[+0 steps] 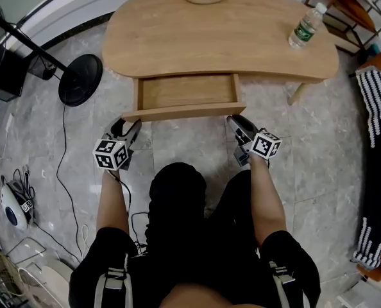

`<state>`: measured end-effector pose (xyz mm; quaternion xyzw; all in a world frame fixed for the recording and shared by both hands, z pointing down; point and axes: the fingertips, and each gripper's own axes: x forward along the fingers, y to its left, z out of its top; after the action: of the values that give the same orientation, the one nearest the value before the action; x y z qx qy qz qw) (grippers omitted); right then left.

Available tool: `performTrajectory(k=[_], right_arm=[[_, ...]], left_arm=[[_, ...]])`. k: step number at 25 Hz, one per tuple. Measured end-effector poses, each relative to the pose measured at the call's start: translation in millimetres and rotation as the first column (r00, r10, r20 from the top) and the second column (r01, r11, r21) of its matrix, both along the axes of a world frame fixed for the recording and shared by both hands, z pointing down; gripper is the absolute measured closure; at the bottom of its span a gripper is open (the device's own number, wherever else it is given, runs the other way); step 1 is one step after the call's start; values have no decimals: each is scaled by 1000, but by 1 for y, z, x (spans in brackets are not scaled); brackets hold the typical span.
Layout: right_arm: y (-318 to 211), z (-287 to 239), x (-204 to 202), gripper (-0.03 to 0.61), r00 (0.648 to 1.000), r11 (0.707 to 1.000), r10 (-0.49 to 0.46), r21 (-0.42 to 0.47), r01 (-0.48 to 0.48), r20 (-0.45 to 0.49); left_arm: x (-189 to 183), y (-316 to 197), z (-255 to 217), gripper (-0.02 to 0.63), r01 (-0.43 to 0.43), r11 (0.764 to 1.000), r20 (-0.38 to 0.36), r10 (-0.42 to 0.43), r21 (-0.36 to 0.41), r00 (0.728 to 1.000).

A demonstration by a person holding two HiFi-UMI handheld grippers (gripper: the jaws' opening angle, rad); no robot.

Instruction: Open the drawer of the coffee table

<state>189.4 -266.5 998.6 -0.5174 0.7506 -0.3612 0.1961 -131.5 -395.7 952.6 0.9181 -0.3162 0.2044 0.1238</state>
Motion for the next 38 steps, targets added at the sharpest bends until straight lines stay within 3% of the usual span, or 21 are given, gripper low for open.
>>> performTrajectory(k=[5,12,17,23,25,29,34,38], right_arm=[[14,-1,15,395,988,997,73,-19,-76,-138],[33,-42,34,424,916,978,205,37,-205,-345],[40,-103,52,449,814,941,336,137,-309,-474],[28,-195,43,472,661,897,442,292,-332,-606],[23,-224,35,490,634,880,475,338,-334,-611],[11,-270,2,565,620,865,499,398,-307,-606],[-9,-295,-33,565,631,872,480,407,-271,-609],[-26,-301,-52,566,634,881,460,408,-240,-621]], left_arm=[[-6,4,3,393,40,999,22,-40,7,999],[-16,18,-21,399,75,997,3,-75,37,997],[-24,26,-71,427,118,986,-11,-118,117,993],[-15,25,-139,469,172,964,-54,-165,201,985],[0,28,-167,502,180,955,-85,-164,236,983],[34,36,-217,565,196,939,-153,-158,282,976],[63,46,-238,578,216,938,-186,-169,270,968],[70,42,-234,580,199,945,-163,-160,260,973]])
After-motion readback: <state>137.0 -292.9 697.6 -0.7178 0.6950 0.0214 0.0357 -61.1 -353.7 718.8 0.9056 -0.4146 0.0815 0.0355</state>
